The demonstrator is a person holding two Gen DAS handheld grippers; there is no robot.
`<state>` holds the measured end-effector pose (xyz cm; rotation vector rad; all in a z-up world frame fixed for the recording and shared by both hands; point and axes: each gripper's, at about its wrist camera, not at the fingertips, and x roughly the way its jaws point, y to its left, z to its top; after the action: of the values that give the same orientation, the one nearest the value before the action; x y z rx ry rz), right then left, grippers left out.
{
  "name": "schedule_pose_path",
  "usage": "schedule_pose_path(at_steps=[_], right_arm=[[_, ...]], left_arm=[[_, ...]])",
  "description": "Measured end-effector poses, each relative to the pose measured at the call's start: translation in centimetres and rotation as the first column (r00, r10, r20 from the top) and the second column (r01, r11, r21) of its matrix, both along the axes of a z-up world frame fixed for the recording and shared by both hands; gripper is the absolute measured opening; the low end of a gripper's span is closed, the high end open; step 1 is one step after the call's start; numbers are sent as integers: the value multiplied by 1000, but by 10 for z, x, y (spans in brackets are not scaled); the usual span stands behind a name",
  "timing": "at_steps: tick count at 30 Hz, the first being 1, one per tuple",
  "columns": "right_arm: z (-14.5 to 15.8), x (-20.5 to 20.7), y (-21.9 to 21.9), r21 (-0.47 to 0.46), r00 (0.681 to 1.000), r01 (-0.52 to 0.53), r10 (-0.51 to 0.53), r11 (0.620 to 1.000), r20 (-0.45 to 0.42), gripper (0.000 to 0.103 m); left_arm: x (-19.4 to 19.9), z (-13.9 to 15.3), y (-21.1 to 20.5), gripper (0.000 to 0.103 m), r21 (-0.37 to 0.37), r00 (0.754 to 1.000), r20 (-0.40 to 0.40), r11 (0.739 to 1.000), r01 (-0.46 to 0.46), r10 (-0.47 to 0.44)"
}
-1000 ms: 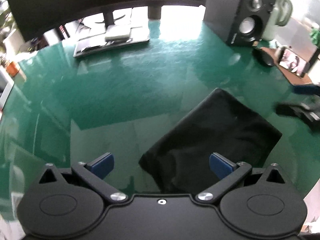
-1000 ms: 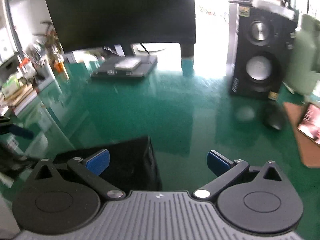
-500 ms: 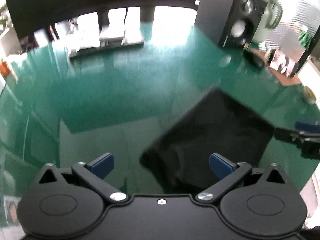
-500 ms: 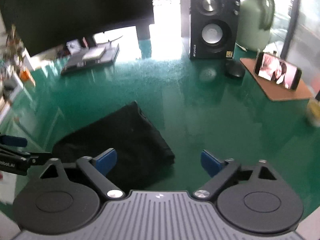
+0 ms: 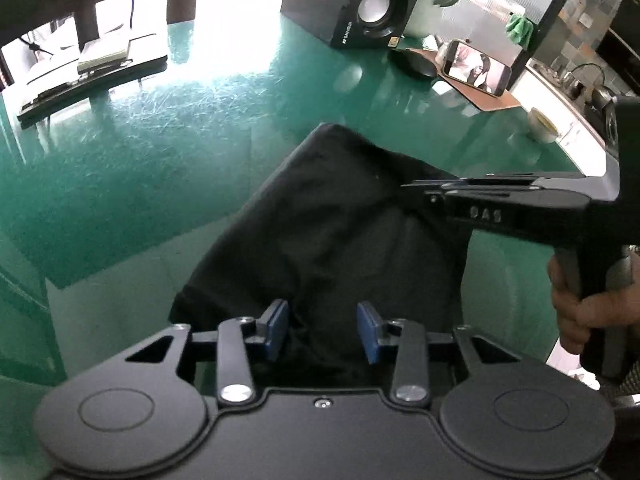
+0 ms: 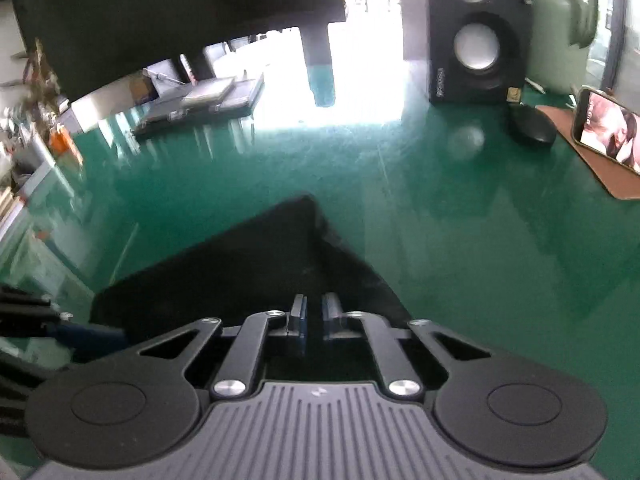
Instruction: Fold clothes
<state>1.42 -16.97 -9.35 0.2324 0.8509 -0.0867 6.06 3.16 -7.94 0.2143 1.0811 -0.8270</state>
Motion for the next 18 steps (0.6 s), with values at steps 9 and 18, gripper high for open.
schedule_pose_path(at_steps=[9,18], right_arm=[[6,8,13,-83,990,-106,113,991,83,10],[-6,17,18,-97,989,-135,139,986,46,15]], left_arm=[[7,17,-9,57,2,999,33,1000,-12,12],[11,4,-12,57,39,1000,13,999,-14,14]])
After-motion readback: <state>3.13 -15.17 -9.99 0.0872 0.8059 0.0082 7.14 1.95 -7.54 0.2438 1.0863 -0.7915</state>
